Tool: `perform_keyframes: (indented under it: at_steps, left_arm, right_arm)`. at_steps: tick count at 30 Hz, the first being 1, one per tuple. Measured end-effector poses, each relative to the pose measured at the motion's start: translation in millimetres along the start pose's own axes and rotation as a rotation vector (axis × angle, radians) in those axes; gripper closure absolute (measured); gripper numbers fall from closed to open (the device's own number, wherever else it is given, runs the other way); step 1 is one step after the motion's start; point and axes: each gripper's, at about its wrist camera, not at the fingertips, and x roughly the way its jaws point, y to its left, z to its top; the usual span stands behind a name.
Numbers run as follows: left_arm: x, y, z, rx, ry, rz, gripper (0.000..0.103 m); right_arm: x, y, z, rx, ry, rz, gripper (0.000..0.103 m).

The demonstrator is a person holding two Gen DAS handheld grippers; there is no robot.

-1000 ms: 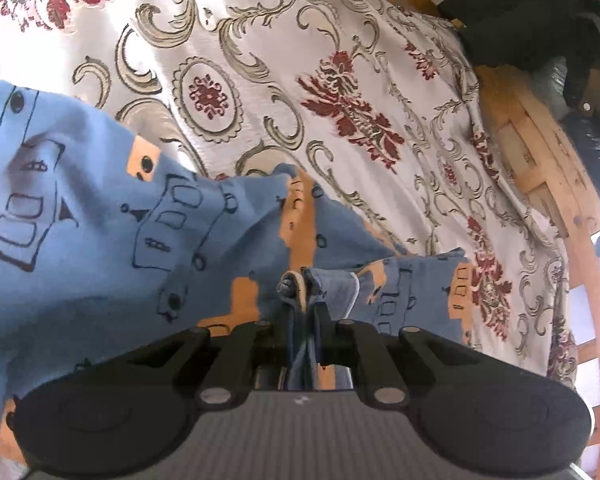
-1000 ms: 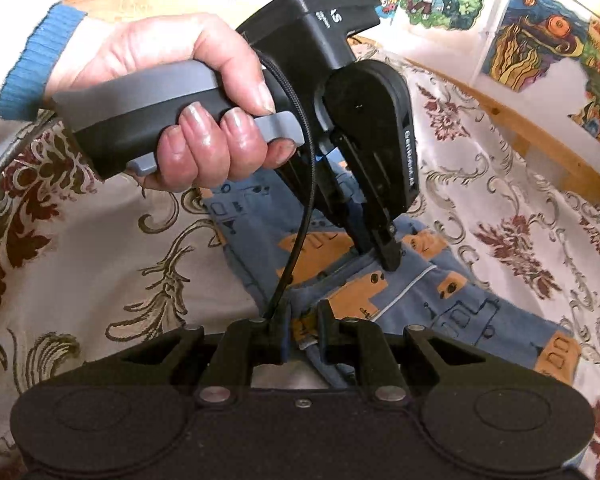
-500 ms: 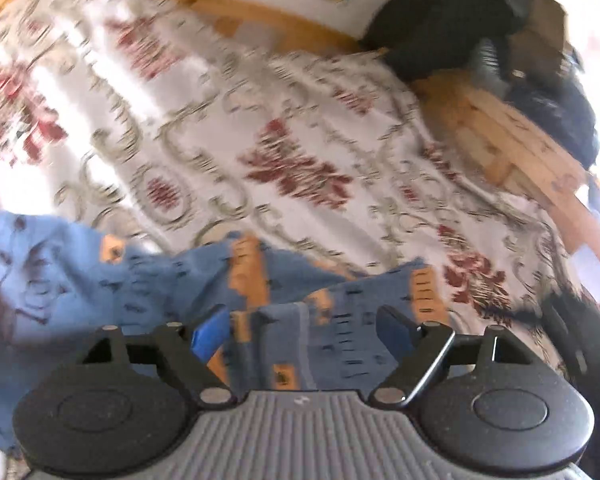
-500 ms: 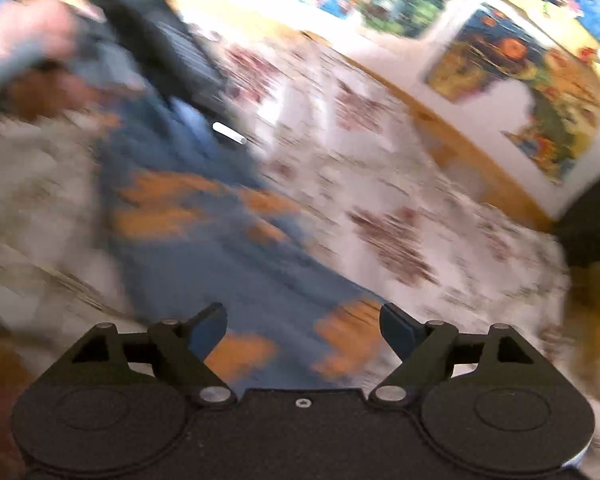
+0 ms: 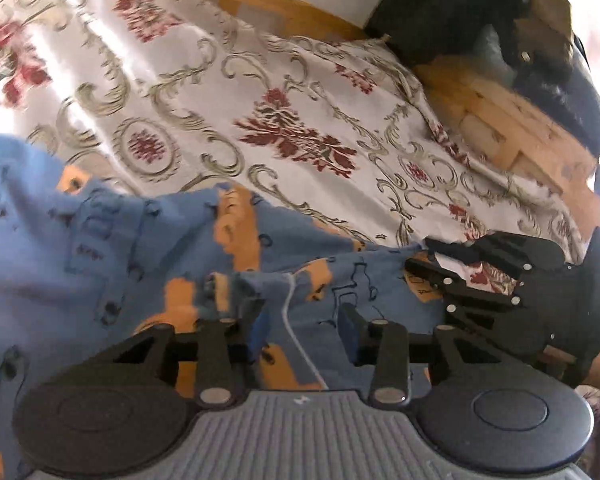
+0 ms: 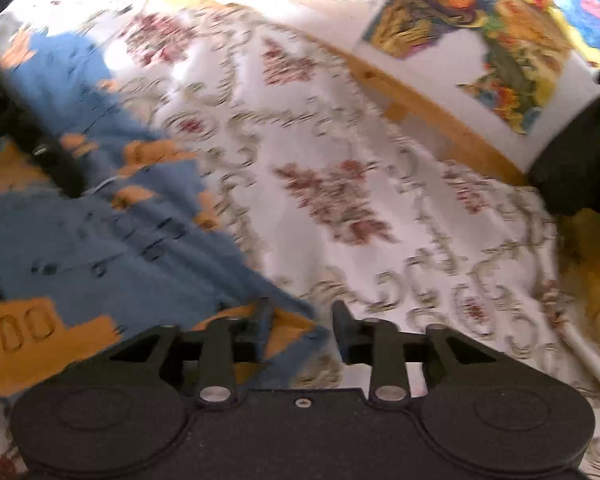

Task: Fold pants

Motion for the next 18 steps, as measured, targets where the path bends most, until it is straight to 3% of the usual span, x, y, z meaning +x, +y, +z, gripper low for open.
perform_keyframes:
  at_steps: [2, 3, 5, 8, 11, 12, 13, 15, 18]
  left_arm:
    - [-10.2, 1.1, -1.7, -0.023, -0.008, 0.012, 0.057]
    - [-16.3, 0.1, -3.8, -0.025, -0.018, 0.031, 0.041]
    - [-26.7, -3.3, -9.8, 0.0, -0.051, 0.095, 0.027]
    - [-33.5, -0.5, -17.4, -0.01, -0.052, 0.127, 0.027]
    - [-41.6, 5.1, -24.9, -0.031, -0.049, 0.176, 0.027]
    - [-47.1, 6.6, -27.2, -0.04, -0.052, 0.201, 0.027]
    - [-54.1, 8.7, -28.7, -0.05, -0.057, 0.218, 0.027]
    - [-72.9, 12.5, -32.7, -0.077, -0.102, 0.265, 0.02]
    - [-104.6, 20.8, -40.3, -0.103, -0.236, 0.402, 0.005]
  right_arm:
    - [-11.1, -10.9, 8.2, 0.074, -0.01, -0.001, 0.07]
    - [-20.8, -11.7, 11.1, 0.089, -0.029, 0.011, 0.07]
    - [-35.4, -0.8, 14.2, 0.05, -0.051, 0.052, 0.07]
    - [-38.5, 32.4, 6.8, -0.028, -0.012, 0.152, 0.07]
    - [-34.6, 56.6, 4.1, -0.104, 0.008, 0.137, 0.07]
    - [-38.8, 61.3, 7.4, -0.124, -0.019, 0.129, 0.064]
    - [-45.4, 65.1, 11.4, -0.134, -0.057, 0.134, 0.047]
    - [-58.4, 73.2, 17.5, -0.138, -0.121, 0.142, 0.03]
    - [-72.4, 92.7, 25.4, -0.173, -0.179, 0.192, 0.029]
